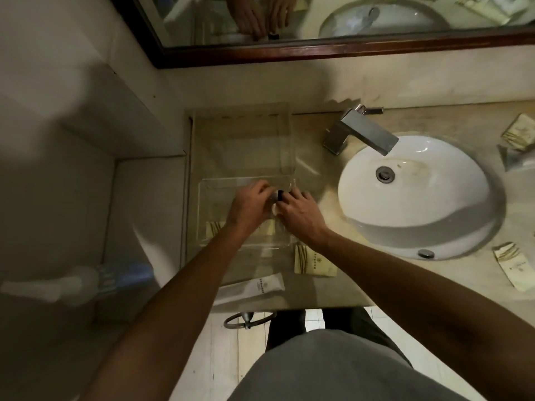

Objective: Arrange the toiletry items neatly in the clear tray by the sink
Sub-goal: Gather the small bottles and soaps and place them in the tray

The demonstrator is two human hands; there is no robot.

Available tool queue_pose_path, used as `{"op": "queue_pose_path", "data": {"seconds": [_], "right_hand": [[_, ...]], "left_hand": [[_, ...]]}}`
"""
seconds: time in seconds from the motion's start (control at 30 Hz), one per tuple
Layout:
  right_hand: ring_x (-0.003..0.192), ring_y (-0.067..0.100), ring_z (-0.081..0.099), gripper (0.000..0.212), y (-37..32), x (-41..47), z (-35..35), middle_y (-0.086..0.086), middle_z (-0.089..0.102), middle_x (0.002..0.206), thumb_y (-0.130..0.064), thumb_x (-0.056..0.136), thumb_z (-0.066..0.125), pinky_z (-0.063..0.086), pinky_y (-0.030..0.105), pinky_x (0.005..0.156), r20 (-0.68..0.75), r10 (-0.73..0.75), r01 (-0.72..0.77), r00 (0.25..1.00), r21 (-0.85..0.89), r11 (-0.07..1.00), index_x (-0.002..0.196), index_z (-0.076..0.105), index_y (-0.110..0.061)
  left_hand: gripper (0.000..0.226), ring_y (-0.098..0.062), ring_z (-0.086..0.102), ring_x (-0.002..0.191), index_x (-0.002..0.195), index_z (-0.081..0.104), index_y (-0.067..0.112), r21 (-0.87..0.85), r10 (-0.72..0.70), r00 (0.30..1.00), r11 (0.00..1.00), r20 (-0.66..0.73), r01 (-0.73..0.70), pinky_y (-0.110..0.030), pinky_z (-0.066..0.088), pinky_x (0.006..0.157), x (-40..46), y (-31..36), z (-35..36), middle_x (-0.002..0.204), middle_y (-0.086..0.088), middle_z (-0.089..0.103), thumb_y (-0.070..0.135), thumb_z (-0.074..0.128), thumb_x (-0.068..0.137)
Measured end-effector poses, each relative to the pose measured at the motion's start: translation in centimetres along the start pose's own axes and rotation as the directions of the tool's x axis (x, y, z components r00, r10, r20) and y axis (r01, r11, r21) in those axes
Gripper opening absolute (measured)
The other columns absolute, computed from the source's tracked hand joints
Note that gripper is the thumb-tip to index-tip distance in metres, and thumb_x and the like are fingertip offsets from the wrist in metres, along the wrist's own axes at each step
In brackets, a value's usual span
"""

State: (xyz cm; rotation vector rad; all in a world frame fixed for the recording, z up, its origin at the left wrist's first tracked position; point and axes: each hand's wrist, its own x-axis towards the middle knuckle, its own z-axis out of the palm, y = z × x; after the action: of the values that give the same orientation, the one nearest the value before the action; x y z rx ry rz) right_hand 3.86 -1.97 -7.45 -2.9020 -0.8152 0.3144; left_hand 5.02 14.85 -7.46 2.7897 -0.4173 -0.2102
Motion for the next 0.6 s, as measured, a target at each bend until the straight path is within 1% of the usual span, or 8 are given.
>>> {"op": "queue_pose_path", "data": {"seconds": [0.07, 0.13, 0.2, 0.33, 0.4, 0.47, 0.53, 0.6], "right_hand": [[0.119, 0.023, 0.048, 0.037, 0.0, 0.3, 0.0, 0.003, 0.059, 0.132, -0.033, 0.087, 0.069, 0.042, 0.040, 0.096, -0.008, -0.005, 0.005, 1.000, 0.011, 1.000, 0.122, 0.063, -0.023], [0.116, 0.022, 0.049, 0.033, 0.1, 0.2, 0.0, 0.002, 0.063, 0.126, -0.034, 0.087, 0.067, 0.042, 0.039, 0.094, -0.004, -0.025, 0.025, 1.000, -0.003, 1.000, 0.117, 0.066, -0.021], [0.111, 0.021, 0.051, 0.029, 0.1, -0.7, 0.4, 0.001, 0.066, 0.118, -0.035, 0.087, 0.067, 0.042, 0.038, 0.091, 0.013, -0.054, 0.054, 0.998, -0.033, 0.998, 0.112, 0.069, -0.020], [0.113, 0.022, 0.049, 0.033, -0.1, -2.2, 1.5, 0.001, 0.066, 0.118, -0.039, 0.086, 0.067, 0.041, 0.038, 0.094, 0.052, -0.026, 0.028, 0.998, -0.035, 0.999, 0.113, 0.068, -0.020], [0.111, 0.022, 0.049, 0.033, -0.2, -2.0, 1.2, 0.001, 0.066, 0.115, -0.038, 0.085, 0.069, 0.041, 0.039, 0.094, 0.065, -0.007, 0.008, 0.998, -0.025, 1.000, 0.112, 0.068, -0.019], [0.108, 0.021, 0.050, 0.033, -0.3, -1.8, 0.7, 0.003, 0.067, 0.113, -0.035, 0.084, 0.071, 0.042, 0.038, 0.093, 0.057, 0.005, -0.004, 0.998, -0.009, 1.000, 0.111, 0.067, -0.017], [0.107, 0.021, 0.051, 0.035, -0.4, -2.1, 0.3, 0.004, 0.065, 0.114, -0.034, 0.083, 0.072, 0.042, 0.038, 0.093, 0.026, 0.017, -0.017, 1.000, 0.028, 0.999, 0.113, 0.064, -0.017], [0.110, 0.022, 0.052, 0.039, -0.7, -2.5, 0.3, 0.005, 0.063, 0.119, -0.035, 0.085, 0.071, 0.042, 0.039, 0.095, -0.005, 0.002, -0.002, 1.000, 0.046, 0.999, 0.118, 0.061, -0.018]], "left_hand": [[0.045, -0.021, 0.055, 0.106, 0.117, 0.064, 0.018, 0.055, 0.034, 0.999, 0.998, 0.042, -0.036, -0.032, 0.048, 0.082, 1.0, 0.3, 0.3, 0.118, -0.004, 0.060, 0.027, 0.077, 0.075], [0.042, -0.021, 0.057, 0.106, 0.115, 0.065, 0.016, 0.085, 0.048, 0.998, 0.995, 0.037, -0.051, -0.031, 0.051, 0.079, 1.5, -0.2, 0.6, 0.118, -0.005, 0.061, 0.017, 0.077, 0.075], [0.042, -0.024, 0.058, 0.108, 0.114, 0.066, 0.014, 0.098, 0.077, 0.997, 0.992, 0.032, -0.080, -0.033, 0.055, 0.078, 1.9, -0.8, 0.9, 0.119, -0.008, 0.061, 0.008, 0.076, 0.074], [0.040, -0.025, 0.060, 0.102, 0.112, 0.065, 0.012, 0.120, 0.118, 0.992, 0.985, 0.035, -0.121, -0.036, 0.058, 0.068, 2.6, -1.4, 1.1, 0.116, -0.009, 0.061, 0.006, 0.076, 0.074], [0.040, -0.026, 0.060, 0.100, 0.112, 0.065, 0.011, 0.123, 0.118, 0.993, 0.985, 0.018, -0.120, -0.036, 0.058, 0.067, 2.7, -1.0, 0.8, 0.113, -0.010, 0.061, 0.006, 0.076, 0.074], [0.040, -0.026, 0.060, 0.099, 0.115, 0.064, 0.011, 0.111, 0.113, 0.993, 0.988, -0.045, -0.108, -0.035, 0.055, 0.068, 2.3, -0.8, 0.5, 0.114, -0.010, 0.062, 0.007, 0.073, 0.076], [0.040, -0.025, 0.059, 0.099, 0.120, 0.063, 0.010, 0.065, 0.104, 0.988, 0.993, -0.112, -0.098, -0.034, 0.054, 0.073, 0.9, -1.3, 0.6, 0.116, -0.010, 0.062, 0.010, 0.068, 0.081], [0.035, -0.025, 0.058, 0.099, 0.120, 0.063, 0.009, 0.004, 0.113, 0.990, 0.994, -0.081, -0.114, -0.035, 0.053, 0.078, -1.4, -2.6, 0.7, 0.114, -0.010, 0.061, 0.016, 0.067, 0.086]]}}
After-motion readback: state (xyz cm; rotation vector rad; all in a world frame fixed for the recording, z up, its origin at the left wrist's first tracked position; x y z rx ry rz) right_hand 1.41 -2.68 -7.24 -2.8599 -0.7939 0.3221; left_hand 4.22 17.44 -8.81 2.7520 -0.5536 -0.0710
